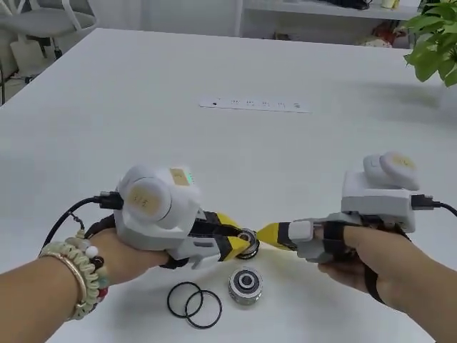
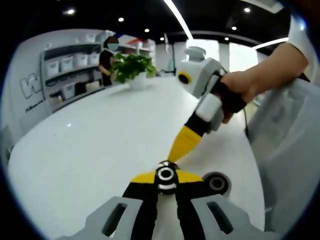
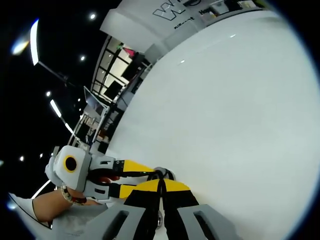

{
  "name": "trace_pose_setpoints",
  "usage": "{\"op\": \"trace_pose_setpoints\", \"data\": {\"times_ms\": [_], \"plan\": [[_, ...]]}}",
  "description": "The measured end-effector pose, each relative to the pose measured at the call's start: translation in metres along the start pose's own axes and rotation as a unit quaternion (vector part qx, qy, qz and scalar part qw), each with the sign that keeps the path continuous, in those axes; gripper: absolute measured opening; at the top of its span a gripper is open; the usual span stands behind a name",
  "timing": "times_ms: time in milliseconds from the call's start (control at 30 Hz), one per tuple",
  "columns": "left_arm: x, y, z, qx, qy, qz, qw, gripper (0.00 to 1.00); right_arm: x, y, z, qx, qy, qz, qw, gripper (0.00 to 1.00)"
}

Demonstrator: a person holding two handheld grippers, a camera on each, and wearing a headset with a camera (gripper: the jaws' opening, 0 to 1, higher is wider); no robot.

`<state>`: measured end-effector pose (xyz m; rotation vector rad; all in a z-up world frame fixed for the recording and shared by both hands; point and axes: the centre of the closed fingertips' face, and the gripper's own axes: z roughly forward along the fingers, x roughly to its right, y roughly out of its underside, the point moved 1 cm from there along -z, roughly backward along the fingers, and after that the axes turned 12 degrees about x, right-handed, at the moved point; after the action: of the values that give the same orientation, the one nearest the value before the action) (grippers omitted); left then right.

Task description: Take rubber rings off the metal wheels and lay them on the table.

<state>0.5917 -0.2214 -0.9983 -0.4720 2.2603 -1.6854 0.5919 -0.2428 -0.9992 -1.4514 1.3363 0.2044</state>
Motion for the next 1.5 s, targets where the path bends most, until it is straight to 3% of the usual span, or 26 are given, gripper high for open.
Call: {"op": "trace_pose_setpoints", "data": {"times_ms": [567,700,733,767,800,833,900,1100,1367,1500], "plan": [[0.0,0.0,0.0,0.001,0.0,0.001,1.0,0.14,-0.007,0.001,0.001,-0.006,-0.009,-0.02,0.9997,0.0],[0.001,0.0,0.0,0.002,0.0,0.001,1.0,0.14,-0.019,-0.001,0.003,0.0,-0.035,-0.009,0.9993,0.0],[0.001,0.0,0.001,0.002,-0.001,0.001,1.0,0.14,-0.03,-0.002,0.005,0.003,-0.066,-0.032,0.9973,0.0],[0.001,0.0,0.001,0.003,0.0,0.001,1.0,0.14,-0.035,-0.007,0.007,0.019,-0.068,-0.02,0.9973,0.0],[0.001,0.0,0.001,0.003,-0.001,0.0,1.0,0.14,-0.03,-0.005,0.005,0.005,-0.05,-0.018,0.9986,0.0],[0.001,0.0,0.001,0.004,-0.001,0.0,1.0,0.14,-0.024,-0.004,0.005,0.009,-0.039,-0.04,0.9984,0.0],[0.001,-0.001,0.002,0.005,0.0,0.003,1.0,0.14,-0.022,-0.002,0.004,0.003,-0.037,-0.014,0.9992,0.0],[0.002,-0.001,0.002,0.004,-0.002,0.007,1.0,0.14,-0.01,-0.005,0.001,0.008,-0.011,-0.018,0.9997,0.0],[0.002,-0.002,0.004,-0.012,0.001,-0.008,0.9999,0.14,-0.002,-0.003,0.002,-0.003,-0.001,-0.032,0.9995,0.0],[0.004,-0.004,0.003,-0.024,0.011,0.007,0.9996,0.16,0.002,-0.004,0.001,-0.004,0.006,-0.032,0.9995,0.0]]}}
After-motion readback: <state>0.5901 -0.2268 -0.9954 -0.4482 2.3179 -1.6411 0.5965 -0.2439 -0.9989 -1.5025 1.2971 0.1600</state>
